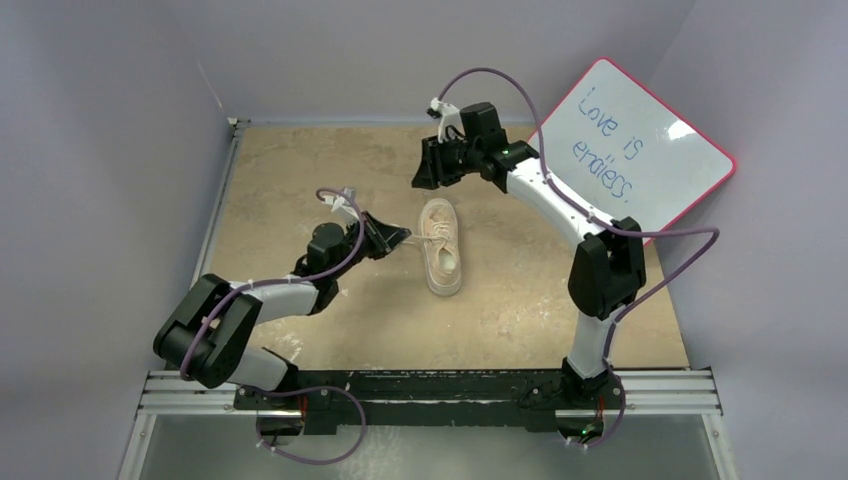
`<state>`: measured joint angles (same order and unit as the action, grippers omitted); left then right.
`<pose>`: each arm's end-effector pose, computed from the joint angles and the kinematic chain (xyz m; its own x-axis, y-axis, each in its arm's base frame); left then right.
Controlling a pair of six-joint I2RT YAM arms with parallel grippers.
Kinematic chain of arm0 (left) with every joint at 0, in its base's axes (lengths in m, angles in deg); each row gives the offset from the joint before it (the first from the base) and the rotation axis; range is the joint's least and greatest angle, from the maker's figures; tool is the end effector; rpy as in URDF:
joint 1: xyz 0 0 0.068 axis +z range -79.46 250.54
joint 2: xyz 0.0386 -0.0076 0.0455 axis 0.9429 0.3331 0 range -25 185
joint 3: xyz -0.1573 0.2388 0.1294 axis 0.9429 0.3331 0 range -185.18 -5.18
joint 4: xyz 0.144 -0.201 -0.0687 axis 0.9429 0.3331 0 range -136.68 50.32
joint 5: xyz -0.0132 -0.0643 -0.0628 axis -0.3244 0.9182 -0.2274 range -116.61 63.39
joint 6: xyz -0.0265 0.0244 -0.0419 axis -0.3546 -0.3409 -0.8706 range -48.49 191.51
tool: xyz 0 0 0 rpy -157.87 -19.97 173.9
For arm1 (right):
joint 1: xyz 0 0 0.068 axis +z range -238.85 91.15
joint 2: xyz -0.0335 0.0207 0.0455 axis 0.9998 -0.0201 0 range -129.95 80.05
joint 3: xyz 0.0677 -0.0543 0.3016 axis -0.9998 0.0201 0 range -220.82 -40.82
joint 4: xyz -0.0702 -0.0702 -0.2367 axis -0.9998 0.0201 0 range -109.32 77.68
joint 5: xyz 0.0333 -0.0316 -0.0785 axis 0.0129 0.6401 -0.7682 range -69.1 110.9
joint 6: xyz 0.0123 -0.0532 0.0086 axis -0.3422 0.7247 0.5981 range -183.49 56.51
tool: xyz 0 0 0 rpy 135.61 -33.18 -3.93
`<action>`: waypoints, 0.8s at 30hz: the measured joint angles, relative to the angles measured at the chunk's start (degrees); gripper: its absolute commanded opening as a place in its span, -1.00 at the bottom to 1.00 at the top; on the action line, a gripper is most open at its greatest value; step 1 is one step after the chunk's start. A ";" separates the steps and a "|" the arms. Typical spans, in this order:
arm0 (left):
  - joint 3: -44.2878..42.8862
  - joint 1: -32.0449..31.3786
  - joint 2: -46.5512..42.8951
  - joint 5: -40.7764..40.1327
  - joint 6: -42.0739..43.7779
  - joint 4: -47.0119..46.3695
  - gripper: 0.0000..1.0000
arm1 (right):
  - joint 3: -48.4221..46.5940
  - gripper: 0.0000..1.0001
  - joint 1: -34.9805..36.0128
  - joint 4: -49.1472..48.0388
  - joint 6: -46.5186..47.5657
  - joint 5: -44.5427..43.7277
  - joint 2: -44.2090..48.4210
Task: Tie the shoes
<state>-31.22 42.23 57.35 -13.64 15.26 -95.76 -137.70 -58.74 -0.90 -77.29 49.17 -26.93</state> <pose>0.2353 -0.1363 0.2368 -0.6088 -0.5924 -0.5277 0.2737 0.4675 -0.8405 0.3806 0.2413 0.3722 -0.5924 -0.1007 -0.7993 -0.6801 0.5943 0.4293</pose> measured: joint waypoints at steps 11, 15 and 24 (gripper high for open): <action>1.20 0.00 -3.13 -2.82 -0.79 6.08 -1.00 | -4.37 -0.30 4.72 6.67 22.88 -9.99 -10.71; 1.20 0.00 -3.41 -2.82 -0.81 7.91 -1.00 | -4.57 -0.31 8.63 8.90 26.40 -11.32 -15.65; 1.20 0.00 -4.11 -2.80 -0.76 11.13 -1.00 | -6.01 -0.39 11.65 11.67 28.94 -13.92 -20.17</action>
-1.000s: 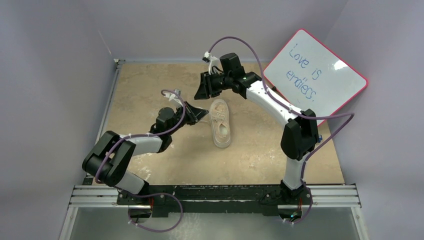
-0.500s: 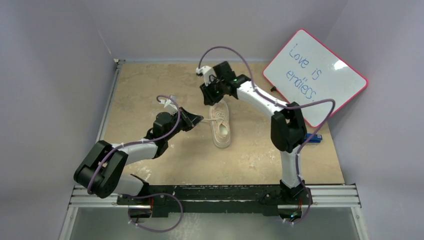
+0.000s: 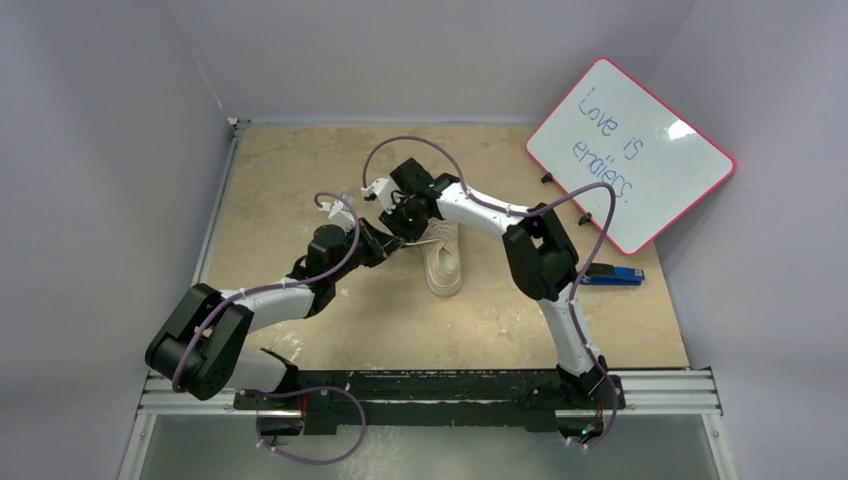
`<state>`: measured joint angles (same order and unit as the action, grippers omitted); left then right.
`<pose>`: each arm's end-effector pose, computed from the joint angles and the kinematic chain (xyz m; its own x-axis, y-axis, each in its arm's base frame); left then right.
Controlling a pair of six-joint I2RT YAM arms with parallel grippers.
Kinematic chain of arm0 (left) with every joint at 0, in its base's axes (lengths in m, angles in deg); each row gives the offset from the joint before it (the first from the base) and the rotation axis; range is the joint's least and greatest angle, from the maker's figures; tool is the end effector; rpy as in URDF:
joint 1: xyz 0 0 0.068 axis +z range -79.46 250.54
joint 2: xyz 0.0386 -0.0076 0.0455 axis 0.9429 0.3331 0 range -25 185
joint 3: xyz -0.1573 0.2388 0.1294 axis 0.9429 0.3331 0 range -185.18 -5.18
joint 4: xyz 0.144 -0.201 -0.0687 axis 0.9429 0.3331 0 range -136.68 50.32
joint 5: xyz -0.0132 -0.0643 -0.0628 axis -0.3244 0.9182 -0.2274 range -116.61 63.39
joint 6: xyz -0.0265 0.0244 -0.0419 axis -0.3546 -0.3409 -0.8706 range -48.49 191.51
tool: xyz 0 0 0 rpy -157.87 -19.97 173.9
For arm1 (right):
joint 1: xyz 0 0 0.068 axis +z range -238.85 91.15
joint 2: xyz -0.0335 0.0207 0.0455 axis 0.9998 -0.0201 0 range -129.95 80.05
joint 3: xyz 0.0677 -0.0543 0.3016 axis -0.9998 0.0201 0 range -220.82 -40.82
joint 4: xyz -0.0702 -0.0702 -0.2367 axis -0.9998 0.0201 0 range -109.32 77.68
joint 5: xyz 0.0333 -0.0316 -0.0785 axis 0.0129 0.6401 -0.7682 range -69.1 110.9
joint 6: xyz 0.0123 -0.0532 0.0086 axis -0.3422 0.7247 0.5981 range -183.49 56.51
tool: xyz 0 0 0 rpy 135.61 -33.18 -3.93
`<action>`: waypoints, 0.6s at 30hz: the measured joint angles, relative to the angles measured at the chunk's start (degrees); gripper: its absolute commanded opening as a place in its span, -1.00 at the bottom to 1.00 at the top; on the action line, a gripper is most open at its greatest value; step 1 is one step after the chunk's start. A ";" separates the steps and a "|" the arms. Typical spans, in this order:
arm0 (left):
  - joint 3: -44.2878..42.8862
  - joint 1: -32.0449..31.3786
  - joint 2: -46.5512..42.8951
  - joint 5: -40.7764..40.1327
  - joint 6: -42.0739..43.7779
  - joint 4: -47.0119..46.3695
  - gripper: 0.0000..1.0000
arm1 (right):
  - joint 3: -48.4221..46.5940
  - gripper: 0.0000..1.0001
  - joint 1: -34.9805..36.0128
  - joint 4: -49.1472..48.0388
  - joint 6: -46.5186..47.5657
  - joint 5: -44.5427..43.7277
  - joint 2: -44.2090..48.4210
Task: Tie the shoes
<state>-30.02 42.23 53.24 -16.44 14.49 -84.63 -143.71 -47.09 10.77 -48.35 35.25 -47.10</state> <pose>0.2219 -0.1271 0.2270 -0.6449 -0.5904 -0.4853 0.1391 0.5337 -0.8342 0.3762 0.3484 0.2240 -0.3885 -0.6860 -0.6152 -0.8851 0.4634 0.0422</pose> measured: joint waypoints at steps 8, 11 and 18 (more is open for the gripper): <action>0.00 0.00 0.00 0.07 0.00 0.04 -1.00 | 1.27 -0.52 0.20 -0.79 1.03 -1.77 -0.39; 0.00 0.00 0.00 0.07 0.00 0.04 -1.00 | 1.27 -0.81 0.24 -1.51 1.01 -1.86 -1.05; 0.00 0.00 -0.13 0.09 0.11 0.42 -1.00 | 0.98 -1.00 -0.52 -3.56 -3.30 -1.53 -1.62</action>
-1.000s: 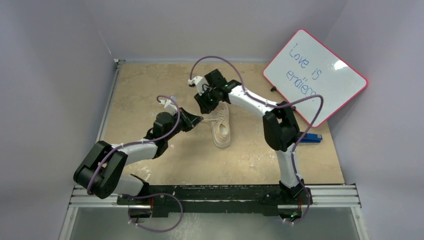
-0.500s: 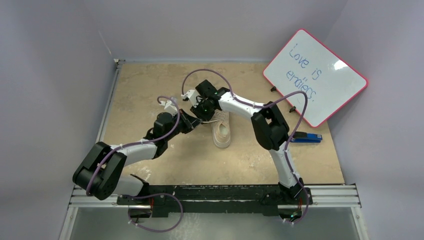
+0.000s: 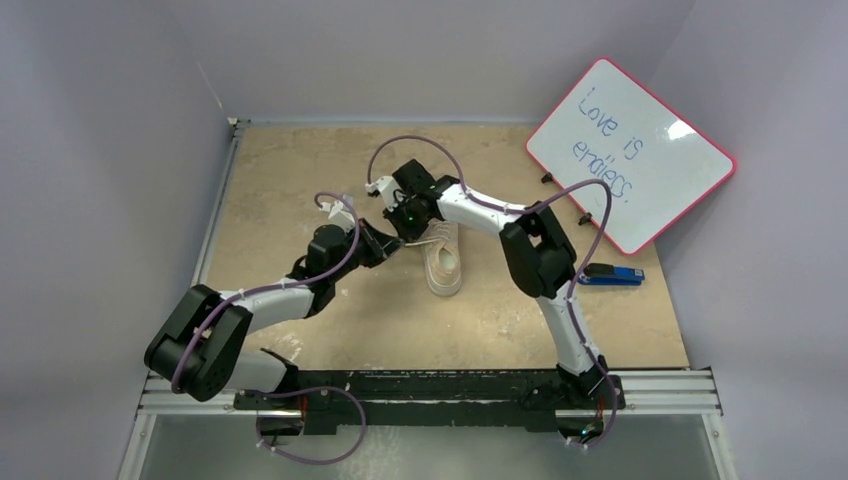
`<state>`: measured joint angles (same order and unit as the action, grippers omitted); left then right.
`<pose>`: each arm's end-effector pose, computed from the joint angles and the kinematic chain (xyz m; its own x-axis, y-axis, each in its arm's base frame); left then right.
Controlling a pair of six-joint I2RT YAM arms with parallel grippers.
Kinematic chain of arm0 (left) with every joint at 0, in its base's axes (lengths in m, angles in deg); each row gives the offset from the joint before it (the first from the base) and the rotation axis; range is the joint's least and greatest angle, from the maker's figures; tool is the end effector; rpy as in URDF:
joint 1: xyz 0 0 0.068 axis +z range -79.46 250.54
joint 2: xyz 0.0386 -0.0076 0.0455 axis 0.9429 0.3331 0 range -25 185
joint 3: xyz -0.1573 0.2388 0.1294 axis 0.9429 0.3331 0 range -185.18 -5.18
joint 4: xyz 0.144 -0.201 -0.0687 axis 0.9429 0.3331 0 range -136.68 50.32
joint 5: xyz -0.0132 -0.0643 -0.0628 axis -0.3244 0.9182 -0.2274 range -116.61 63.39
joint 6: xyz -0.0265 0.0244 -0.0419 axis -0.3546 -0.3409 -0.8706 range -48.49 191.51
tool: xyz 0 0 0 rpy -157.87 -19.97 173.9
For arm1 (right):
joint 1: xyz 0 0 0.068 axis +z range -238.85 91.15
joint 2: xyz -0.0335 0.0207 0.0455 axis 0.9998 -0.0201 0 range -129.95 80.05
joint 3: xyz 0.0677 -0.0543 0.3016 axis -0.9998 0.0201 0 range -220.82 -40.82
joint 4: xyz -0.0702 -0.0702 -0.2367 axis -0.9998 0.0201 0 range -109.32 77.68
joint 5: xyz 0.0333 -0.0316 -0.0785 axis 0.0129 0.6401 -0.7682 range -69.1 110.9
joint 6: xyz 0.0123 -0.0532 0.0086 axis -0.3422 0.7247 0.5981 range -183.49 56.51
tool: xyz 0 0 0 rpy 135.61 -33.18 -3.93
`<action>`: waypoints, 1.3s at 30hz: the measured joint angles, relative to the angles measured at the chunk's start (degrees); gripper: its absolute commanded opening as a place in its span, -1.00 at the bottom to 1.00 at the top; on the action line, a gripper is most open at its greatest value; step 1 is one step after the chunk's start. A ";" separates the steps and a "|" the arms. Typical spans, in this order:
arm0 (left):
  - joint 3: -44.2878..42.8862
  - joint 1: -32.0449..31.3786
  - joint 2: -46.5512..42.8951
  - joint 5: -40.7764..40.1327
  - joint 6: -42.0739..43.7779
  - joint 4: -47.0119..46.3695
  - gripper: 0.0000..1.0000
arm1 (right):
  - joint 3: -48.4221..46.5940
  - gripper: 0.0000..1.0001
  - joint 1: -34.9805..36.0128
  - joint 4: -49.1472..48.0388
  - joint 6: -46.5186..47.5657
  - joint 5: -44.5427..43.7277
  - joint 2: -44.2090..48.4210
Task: Tie the shoes
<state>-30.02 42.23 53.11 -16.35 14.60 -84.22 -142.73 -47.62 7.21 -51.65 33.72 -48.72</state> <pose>0.2215 -0.1269 0.2267 -0.6477 -0.5875 -0.4851 0.1374 0.5363 -0.8328 0.3847 0.3483 0.2085 -0.4386 -0.6504 -0.6202 -0.8502 0.5238 0.0520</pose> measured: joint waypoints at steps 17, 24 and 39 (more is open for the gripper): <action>-10.80 0.00 1.92 4.98 5.68 2.23 -1.00 | 16.41 -1.00 -13.57 -14.99 -23.87 15.72 27.98; -16.94 0.00 11.02 10.43 5.70 -0.94 -0.99 | 21.22 -1.00 -14.93 -23.17 -34.10 19.76 28.28; -19.89 0.00 14.08 13.94 7.19 -3.08 -0.80 | 21.24 -1.00 -15.54 -26.45 -38.86 19.19 30.62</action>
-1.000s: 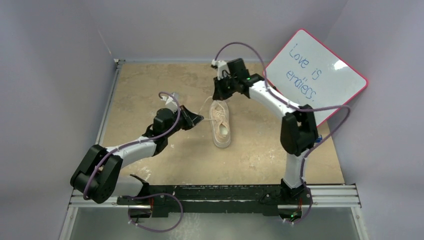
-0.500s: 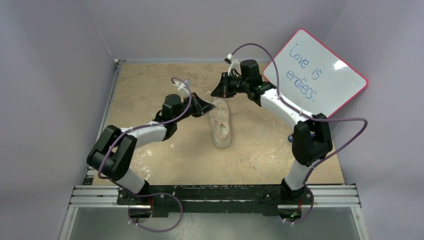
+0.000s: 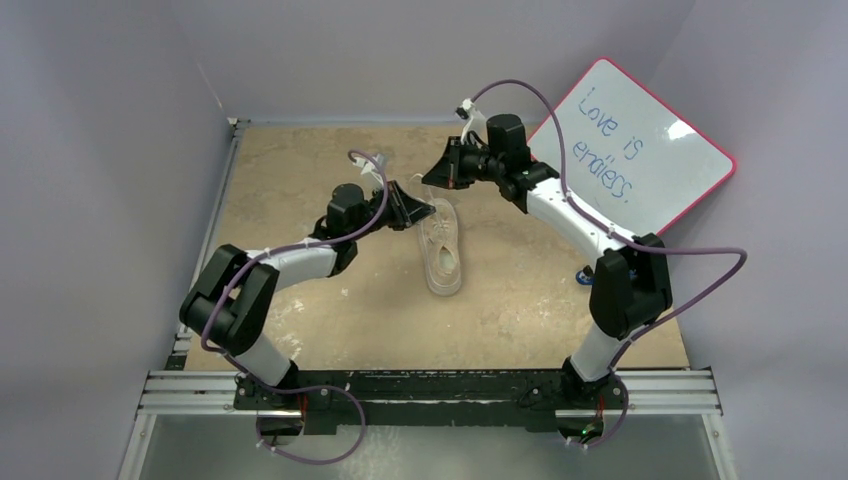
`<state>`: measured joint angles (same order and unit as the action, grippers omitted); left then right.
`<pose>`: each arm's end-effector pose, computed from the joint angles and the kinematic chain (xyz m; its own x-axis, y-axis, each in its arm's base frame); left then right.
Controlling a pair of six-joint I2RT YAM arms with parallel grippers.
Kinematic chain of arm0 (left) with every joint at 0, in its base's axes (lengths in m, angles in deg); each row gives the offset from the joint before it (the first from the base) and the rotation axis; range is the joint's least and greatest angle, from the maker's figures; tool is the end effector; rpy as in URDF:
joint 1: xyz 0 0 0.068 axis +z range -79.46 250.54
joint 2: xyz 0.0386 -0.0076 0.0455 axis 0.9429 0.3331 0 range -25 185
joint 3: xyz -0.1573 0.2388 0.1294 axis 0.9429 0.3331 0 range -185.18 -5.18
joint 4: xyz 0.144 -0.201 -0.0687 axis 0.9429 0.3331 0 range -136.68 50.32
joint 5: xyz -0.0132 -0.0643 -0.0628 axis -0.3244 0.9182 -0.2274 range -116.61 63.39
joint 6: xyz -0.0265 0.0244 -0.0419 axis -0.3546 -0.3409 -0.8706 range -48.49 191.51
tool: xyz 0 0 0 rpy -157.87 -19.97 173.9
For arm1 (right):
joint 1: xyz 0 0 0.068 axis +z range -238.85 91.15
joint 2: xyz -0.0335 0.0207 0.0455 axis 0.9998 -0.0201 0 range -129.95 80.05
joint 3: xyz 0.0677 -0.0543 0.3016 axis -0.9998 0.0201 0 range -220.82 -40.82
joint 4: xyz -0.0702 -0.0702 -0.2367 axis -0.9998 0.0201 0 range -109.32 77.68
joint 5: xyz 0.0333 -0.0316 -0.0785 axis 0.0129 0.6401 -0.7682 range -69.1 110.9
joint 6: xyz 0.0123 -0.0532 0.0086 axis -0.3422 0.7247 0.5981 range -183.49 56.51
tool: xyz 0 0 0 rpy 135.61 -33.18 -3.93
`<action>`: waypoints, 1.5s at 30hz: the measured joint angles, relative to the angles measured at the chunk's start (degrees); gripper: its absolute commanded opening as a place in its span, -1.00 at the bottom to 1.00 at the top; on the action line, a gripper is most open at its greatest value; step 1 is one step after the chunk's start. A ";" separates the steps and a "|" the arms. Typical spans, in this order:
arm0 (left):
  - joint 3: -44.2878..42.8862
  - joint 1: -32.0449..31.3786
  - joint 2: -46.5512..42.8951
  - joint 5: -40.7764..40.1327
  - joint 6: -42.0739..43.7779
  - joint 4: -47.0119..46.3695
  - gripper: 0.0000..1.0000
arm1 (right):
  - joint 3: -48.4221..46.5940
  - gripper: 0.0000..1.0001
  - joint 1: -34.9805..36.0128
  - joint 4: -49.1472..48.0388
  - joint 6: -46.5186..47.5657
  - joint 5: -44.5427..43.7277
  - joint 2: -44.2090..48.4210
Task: Tie the shoes
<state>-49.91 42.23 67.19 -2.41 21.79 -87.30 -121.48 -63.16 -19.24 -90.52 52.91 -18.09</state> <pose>0.2968 -0.1774 0.2704 -0.6711 -0.4288 -0.6047 0.4315 0.4374 -0.7890 0.3619 0.1962 0.3698 -0.6163 0.1312 -0.7765 -0.6095 0.5449 0.5758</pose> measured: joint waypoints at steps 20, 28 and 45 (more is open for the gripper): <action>-3.72 0.00 4.24 0.26 0.66 -1.55 -0.44 | 0.02 -1.00 -0.44 0.02 -0.44 0.57 0.68; -5.33 0.00 5.73 0.26 -0.70 -2.78 -0.70 | 0.02 -1.00 -0.66 0.04 -0.44 0.72 0.68; -5.33 0.00 5.86 0.94 -0.79 -2.71 -1.00 | 1.75 -1.00 -1.81 1.22 -0.44 0.74 2.51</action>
<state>-55.25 42.23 73.04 -1.47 21.01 -90.01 -119.74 -64.97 -18.02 -90.95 53.65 -15.58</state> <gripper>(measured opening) 0.027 0.007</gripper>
